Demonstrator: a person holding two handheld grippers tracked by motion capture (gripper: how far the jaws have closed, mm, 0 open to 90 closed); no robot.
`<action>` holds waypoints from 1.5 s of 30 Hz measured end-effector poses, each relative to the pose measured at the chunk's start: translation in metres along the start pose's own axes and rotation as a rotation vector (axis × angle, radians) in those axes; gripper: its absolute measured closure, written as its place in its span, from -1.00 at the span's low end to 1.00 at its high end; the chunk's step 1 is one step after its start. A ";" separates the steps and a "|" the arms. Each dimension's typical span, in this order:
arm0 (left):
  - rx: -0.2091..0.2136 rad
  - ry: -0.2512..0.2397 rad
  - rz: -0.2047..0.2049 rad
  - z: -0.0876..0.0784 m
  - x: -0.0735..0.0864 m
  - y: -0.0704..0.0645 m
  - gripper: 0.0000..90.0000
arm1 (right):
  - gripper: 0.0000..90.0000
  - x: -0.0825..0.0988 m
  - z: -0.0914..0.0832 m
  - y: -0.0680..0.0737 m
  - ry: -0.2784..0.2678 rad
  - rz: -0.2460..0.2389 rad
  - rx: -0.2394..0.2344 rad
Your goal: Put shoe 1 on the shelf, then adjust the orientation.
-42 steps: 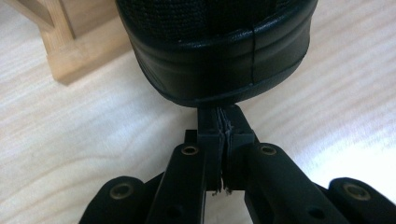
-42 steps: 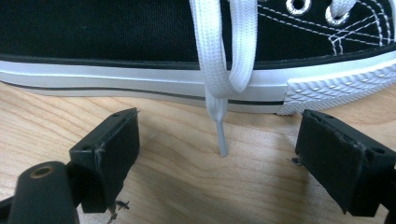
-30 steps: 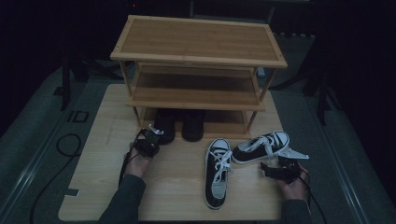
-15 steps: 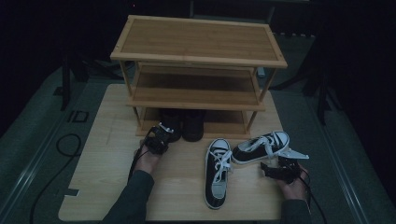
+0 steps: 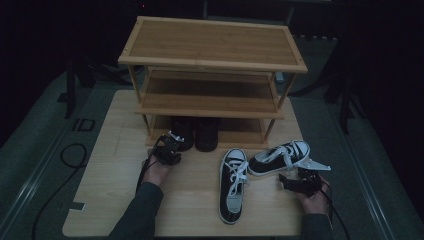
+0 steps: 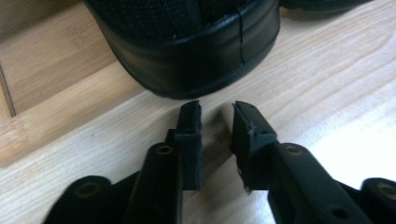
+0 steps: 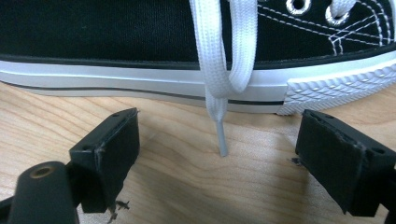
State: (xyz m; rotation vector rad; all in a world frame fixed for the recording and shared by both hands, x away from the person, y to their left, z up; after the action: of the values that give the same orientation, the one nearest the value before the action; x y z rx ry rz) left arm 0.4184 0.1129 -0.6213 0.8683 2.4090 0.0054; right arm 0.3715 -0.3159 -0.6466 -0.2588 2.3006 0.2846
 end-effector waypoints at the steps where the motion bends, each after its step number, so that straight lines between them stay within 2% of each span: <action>1: 0.003 -0.007 0.001 -0.001 0.001 0.000 0.56 | -0.70 0.000 0.000 0.000 0.000 0.000 0.000; 6: -0.001 -0.053 -0.001 -0.013 0.009 0.006 0.36 | -0.70 0.000 0.000 0.000 0.000 0.000 0.000; 11: -0.012 -0.088 -0.017 -0.024 0.019 0.012 0.29 | -0.70 0.000 0.000 0.000 0.000 0.004 0.004; 14: -0.014 -0.090 -0.017 -0.026 0.021 0.013 0.27 | -0.70 0.000 0.000 0.000 0.000 0.005 0.005; 15: -0.016 -0.101 -0.026 -0.028 0.029 0.016 0.26 | -0.70 0.000 0.000 0.000 -0.001 0.006 0.006; 20: -0.017 -0.087 -0.043 -0.026 0.037 0.021 0.23 | -0.72 -0.001 0.001 0.001 0.000 0.007 0.006; 22: -0.013 -0.095 -0.055 -0.028 0.037 0.022 0.23 | -0.72 -0.001 0.001 0.001 0.000 0.007 0.006; 39: -0.017 -0.090 -0.075 -0.037 0.048 0.028 0.20 | -0.69 0.000 0.000 0.003 0.012 0.001 0.002; 45: -0.006 -0.085 -0.065 -0.036 0.048 0.025 0.20 | -0.50 0.001 -0.005 0.008 0.045 0.005 -0.003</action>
State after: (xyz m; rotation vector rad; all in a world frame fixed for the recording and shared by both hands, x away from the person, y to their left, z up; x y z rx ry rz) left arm 0.3845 0.1668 -0.6112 0.7718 2.3554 -0.0479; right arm 0.3655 -0.3094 -0.6428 -0.2632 2.3457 0.2882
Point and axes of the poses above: each handheld gripper's, and its own axes: z roughly forward along the jaws, x roughly out of its underside, y roughly to its left, the point moved 8 cm from there along z, roughly forward along the jaws, and after that the axes turned 9 degrees about z, right-handed, at the moved point
